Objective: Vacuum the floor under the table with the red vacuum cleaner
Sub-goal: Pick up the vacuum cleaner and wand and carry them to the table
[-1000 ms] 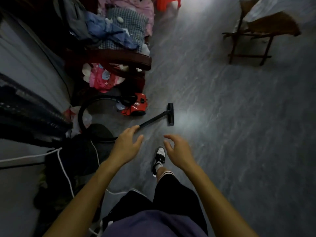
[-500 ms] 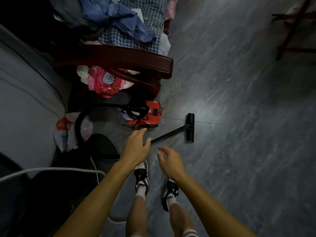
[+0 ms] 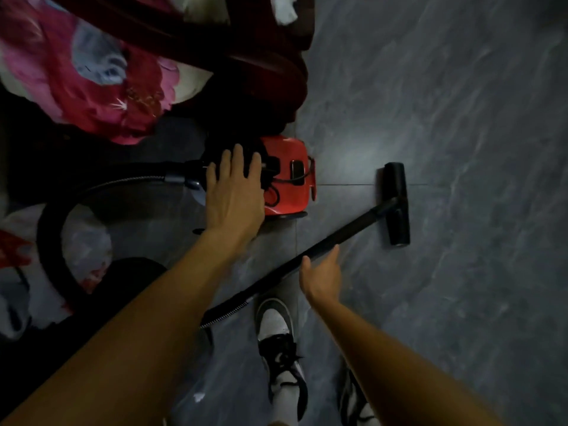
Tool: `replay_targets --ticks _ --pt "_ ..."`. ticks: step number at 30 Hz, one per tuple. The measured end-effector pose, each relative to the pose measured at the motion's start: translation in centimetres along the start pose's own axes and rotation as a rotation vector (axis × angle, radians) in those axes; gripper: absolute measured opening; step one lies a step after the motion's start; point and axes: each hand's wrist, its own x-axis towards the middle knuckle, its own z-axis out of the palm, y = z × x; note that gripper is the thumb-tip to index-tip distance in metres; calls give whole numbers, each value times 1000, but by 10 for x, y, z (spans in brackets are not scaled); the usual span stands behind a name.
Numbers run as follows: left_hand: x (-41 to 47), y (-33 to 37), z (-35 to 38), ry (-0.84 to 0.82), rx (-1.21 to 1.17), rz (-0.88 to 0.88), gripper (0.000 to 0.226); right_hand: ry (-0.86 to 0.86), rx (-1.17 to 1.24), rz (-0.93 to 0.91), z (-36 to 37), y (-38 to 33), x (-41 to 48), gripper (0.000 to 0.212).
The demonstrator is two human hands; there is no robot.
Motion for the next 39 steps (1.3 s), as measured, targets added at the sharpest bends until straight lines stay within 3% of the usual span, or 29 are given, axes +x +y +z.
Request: replay_targets --ticks 7,12,15,18,28,32,39 --pt "49 -36 27 -45 166 179 58 43 80 196 56 10 66 85" --pt "62 -43 30 49 251 321 42 138 253 422 83 7 105 84" --pt "59 -36 30 20 223 316 37 146 388 470 90 20 121 69" --pt "52 -25 19 -46 220 247 34 167 362 449 84 36 119 67" --pt "-8 67 -59 -97 259 342 27 213 389 245 -80 20 -1 49" --pt "-37 123 -111 -126 258 377 39 214 405 213 -165 23 -36 43" --pt "-79 245 -232 -1 227 527 39 336 473 142 -330 37 -106 31"
